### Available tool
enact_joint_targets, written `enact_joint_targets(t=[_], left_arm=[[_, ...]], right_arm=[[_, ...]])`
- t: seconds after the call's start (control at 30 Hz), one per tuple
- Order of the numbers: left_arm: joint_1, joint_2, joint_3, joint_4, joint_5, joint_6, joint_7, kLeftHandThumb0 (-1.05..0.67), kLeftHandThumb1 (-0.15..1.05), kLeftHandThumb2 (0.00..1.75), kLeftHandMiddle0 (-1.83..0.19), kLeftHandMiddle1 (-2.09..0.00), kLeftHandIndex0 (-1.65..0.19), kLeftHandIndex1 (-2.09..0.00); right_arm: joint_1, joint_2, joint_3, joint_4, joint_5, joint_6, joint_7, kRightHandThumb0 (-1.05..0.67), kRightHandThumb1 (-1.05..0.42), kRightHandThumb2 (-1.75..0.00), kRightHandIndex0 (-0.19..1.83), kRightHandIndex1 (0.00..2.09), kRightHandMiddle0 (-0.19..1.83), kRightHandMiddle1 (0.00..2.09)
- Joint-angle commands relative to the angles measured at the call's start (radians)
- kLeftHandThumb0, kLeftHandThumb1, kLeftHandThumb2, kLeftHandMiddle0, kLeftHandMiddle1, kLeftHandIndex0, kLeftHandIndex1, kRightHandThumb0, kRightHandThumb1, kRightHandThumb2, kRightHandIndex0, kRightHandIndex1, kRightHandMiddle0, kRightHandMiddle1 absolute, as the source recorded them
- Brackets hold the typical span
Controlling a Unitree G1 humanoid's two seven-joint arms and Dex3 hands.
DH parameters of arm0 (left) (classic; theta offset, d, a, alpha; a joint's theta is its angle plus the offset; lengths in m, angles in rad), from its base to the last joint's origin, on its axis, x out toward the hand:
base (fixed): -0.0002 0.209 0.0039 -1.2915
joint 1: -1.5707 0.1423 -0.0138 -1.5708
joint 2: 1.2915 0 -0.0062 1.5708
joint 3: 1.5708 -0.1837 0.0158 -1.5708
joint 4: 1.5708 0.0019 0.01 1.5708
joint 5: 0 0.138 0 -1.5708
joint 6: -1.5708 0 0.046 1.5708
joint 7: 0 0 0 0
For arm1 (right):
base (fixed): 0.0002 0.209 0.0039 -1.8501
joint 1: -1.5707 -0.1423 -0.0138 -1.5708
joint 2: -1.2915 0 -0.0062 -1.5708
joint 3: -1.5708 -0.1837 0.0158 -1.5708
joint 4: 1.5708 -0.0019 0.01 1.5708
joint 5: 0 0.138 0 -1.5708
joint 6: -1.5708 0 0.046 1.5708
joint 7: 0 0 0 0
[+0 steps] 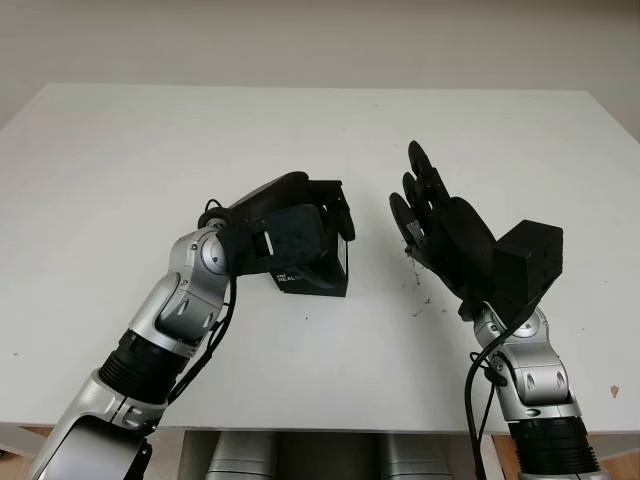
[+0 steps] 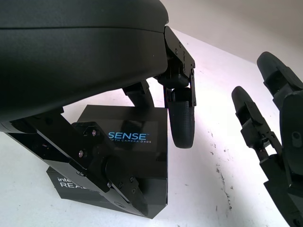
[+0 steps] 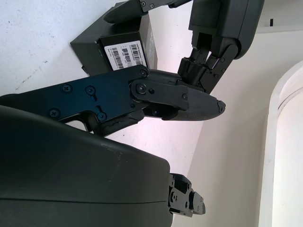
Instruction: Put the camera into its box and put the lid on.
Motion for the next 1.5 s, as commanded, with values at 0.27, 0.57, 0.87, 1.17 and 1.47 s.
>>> enact_joint_targets(t=[0.27, 0.57, 0.87, 1.17, 1.47], left_arm=[[0.057, -0.014, -0.019, -0.018, -0.016, 0.016, -0.027, -0.03, 0.93, 0.06, -0.44, -1.40, -0.37, -1.46], [0.021, -0.030, -0.027, -0.032, -0.021, 0.058, -0.040, -0.02, 0.93, 0.06, -0.41, -1.42, -0.37, -1.48], [-0.014, -0.026, -0.028, -0.045, -0.014, 0.046, -0.056, -0.01, 0.93, 0.05, -0.40, -1.44, -0.38, -1.49], [-0.028, -0.013, -0.046, -0.050, 0.005, 0.046, -0.081, -0.03, 0.94, 0.06, -0.40, -1.42, -0.35, -1.53], [-0.032, -0.012, -0.053, -0.051, 0.024, 0.036, -0.087, -0.02, 0.93, 0.05, -0.41, -1.41, -0.36, -1.52]], right_arm=[[0.020, 0.012, -0.008, -0.014, 0.007, -0.010, -0.006, -0.67, -1.05, -0.52, -0.18, 0.05, -0.15, 0.05], [0.010, 0.024, 0.004, -0.005, -0.002, -0.011, -0.017, -0.66, -1.05, -0.52, -0.18, 0.05, -0.15, 0.05], [0.015, 0.041, 0.012, 0.010, -0.014, -0.022, -0.034, -0.67, -1.05, -0.51, -0.17, 0.06, -0.14, 0.06], [0.020, 0.048, 0.013, 0.021, -0.014, -0.025, -0.042, -0.67, -1.05, -0.50, -0.16, 0.06, -0.13, 0.06], [0.017, 0.056, 0.012, 0.048, -0.007, -0.047, -0.039, -0.67, -1.05, -0.50, -0.16, 0.06, -0.12, 0.06]])
